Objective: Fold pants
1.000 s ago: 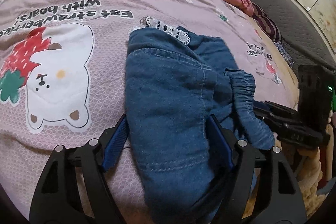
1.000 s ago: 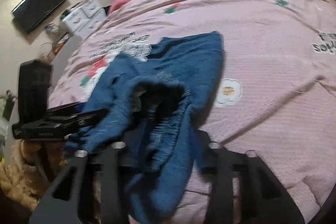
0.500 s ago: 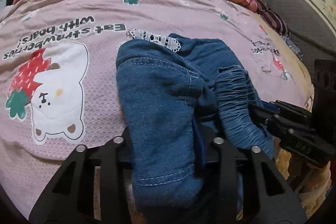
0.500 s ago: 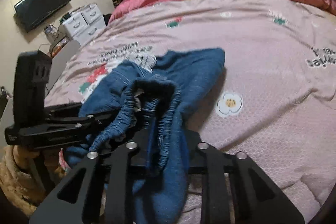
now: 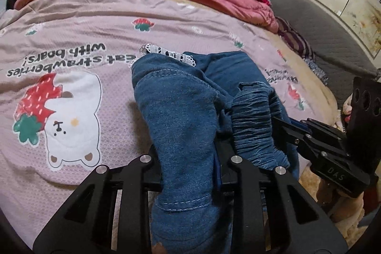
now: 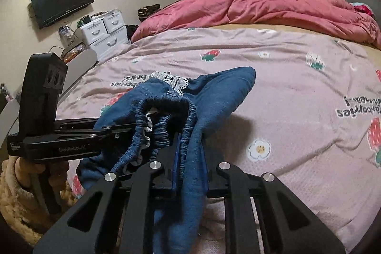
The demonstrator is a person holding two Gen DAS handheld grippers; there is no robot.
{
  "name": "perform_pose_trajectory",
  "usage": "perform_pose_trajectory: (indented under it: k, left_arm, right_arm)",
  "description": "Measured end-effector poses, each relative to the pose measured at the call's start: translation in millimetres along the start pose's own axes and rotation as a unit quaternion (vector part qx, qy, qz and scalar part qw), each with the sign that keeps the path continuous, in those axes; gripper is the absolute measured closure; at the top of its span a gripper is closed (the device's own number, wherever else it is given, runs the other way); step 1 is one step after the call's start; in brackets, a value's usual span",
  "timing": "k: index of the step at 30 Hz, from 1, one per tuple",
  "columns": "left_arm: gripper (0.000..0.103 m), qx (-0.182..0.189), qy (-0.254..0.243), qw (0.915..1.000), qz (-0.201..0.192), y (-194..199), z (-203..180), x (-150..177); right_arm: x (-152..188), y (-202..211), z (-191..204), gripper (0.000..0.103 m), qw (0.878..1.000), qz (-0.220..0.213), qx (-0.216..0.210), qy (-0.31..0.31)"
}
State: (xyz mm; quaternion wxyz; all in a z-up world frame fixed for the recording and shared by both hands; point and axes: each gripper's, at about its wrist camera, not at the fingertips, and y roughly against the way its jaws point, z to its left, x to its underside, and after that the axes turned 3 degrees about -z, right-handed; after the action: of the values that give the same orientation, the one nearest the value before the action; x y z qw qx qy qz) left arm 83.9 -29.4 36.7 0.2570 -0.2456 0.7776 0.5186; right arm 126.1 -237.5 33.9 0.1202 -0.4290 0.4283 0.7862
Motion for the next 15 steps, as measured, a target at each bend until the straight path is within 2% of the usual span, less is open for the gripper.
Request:
perform_pose_trajectory:
  k: [15]
  left_arm:
    - [0.084,-0.024,-0.001,0.9993,-0.027,-1,-3,-42]
  right_arm:
    - [-44,-19,-6,0.089,0.999,-0.02,-0.001,0.028]
